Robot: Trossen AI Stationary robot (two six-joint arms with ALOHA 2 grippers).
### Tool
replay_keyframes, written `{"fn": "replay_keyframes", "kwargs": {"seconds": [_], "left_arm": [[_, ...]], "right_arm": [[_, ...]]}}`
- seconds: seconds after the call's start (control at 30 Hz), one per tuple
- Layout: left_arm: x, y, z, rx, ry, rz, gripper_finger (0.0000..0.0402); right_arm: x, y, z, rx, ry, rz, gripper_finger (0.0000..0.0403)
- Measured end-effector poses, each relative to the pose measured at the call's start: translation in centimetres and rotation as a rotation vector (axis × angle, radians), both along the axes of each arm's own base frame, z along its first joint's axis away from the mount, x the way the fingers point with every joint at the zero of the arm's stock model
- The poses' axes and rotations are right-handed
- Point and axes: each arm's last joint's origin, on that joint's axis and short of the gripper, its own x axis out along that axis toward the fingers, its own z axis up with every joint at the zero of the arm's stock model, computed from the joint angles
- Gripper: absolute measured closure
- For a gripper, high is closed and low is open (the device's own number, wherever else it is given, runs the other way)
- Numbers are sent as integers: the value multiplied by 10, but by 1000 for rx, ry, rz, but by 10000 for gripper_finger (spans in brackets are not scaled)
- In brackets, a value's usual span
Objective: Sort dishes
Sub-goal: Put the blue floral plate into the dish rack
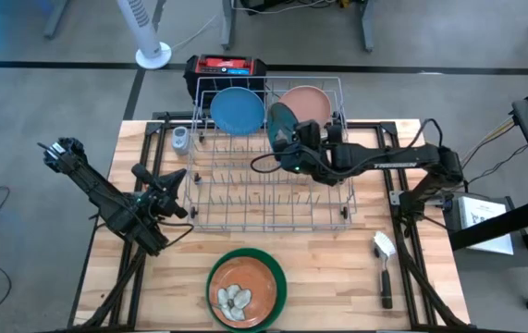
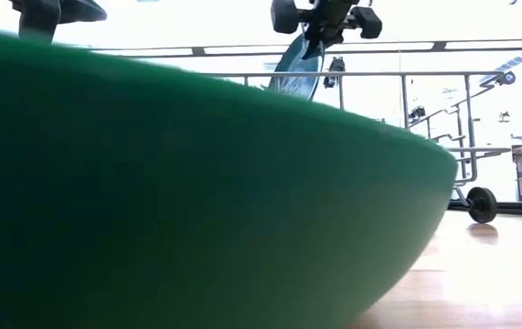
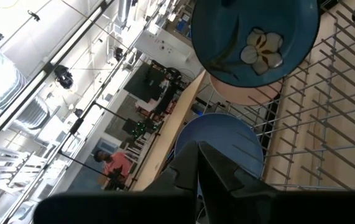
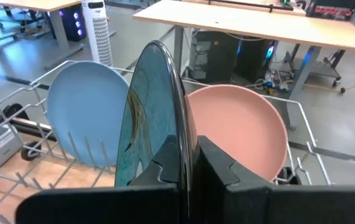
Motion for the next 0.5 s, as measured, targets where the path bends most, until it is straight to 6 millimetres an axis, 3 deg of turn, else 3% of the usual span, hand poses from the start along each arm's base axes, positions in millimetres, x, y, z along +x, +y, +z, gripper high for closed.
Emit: {"fn": "replay_keyframes", "kwargs": {"seconds": [0.5], "left_arm": [[0,0,0,0,0,1,401]], "right_arm": [[31,2,4,28,-34,114,393]]}}
